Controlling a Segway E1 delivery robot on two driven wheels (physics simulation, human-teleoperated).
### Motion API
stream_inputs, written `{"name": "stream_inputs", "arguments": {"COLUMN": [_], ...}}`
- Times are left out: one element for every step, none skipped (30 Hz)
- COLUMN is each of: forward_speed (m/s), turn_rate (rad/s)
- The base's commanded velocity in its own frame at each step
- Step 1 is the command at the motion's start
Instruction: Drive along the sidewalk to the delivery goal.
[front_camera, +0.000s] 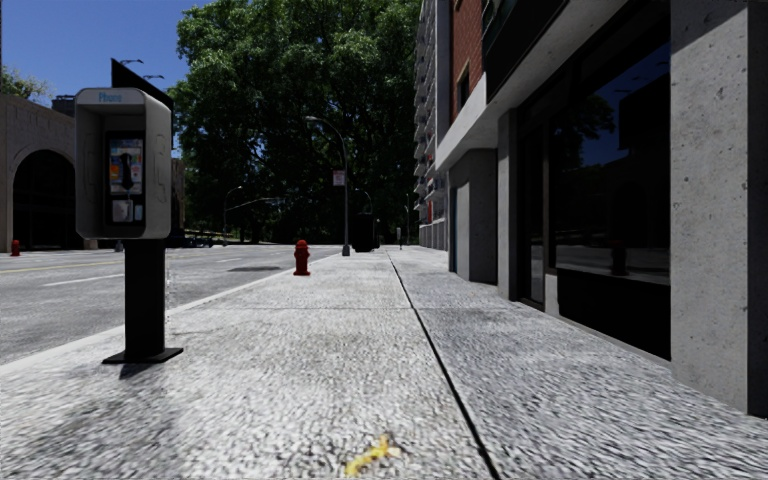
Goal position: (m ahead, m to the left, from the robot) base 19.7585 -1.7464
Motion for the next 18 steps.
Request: {"name": "stream_inputs", "arguments": {"forward_speed": [2.0, 2.0, 2.0, 2.0, 2.0, 2.0, 2.0, 2.0, 2.0, 2.0, 2.0, 2.0, 2.0, 2.0, 2.0, 2.0, 2.0, 2.0], "turn_rate": [0.0, 0.0, 0.0, 0.0, 0.0, 0.0, 0.0, 0.0, 0.0, 0.0, 0.0, 0.0, 0.0, 0.0, 0.0, 0.0, 0.0, 0.0]}}
